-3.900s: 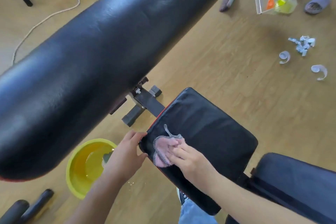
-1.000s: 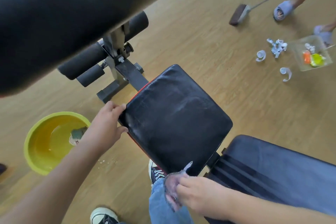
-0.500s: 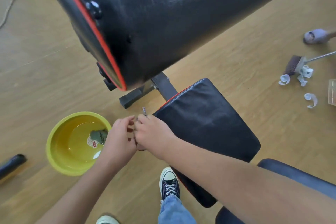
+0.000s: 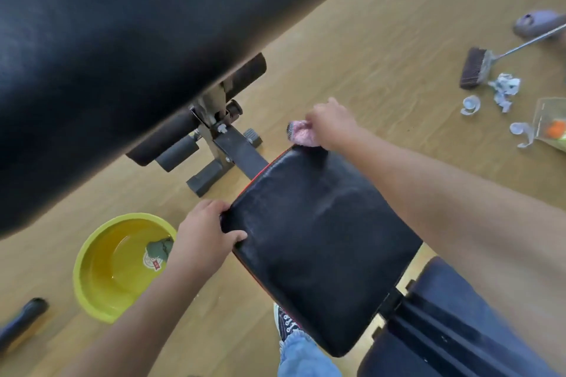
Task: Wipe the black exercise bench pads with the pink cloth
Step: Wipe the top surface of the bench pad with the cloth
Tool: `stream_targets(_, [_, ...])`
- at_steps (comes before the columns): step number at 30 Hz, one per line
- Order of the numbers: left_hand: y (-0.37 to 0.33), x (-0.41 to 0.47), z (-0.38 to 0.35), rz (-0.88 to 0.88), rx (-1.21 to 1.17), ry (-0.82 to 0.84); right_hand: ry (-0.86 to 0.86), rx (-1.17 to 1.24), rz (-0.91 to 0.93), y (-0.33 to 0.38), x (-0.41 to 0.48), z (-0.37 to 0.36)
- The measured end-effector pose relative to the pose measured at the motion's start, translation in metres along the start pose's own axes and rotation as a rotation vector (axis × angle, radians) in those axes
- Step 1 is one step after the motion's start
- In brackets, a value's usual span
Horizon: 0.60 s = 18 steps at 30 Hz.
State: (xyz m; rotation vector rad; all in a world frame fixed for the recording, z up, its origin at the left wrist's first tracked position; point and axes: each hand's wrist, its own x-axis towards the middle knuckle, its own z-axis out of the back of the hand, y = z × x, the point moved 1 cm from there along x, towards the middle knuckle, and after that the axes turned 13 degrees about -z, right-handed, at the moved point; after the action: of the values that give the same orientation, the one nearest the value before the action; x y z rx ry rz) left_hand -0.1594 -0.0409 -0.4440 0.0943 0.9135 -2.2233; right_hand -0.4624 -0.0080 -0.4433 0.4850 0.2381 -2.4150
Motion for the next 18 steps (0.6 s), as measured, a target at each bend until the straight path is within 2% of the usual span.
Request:
stream_targets(3, [-0.002,0.001,-0.002,-0.002,0.048,0.001,0.189,0.212,-0.128,-0.053,-0.012,-0.018])
stream_targets(6, [-0.005,0.002,-0.006,0.014,0.087,0.003,0.238,0.524,-0.275,-0.105,-0.066,-0.034])
stream_targets(12, [-0.008,0.002,-0.01,0.003,0.169,0.04,0.089,0.645,-0.722,-0.163,-0.137,-0.08])
stream_targets(18, [-0.015,0.001,-0.007,-0.004,0.212,0.096,0.153,0.623,-1.049,-0.178,-0.171,-0.096])
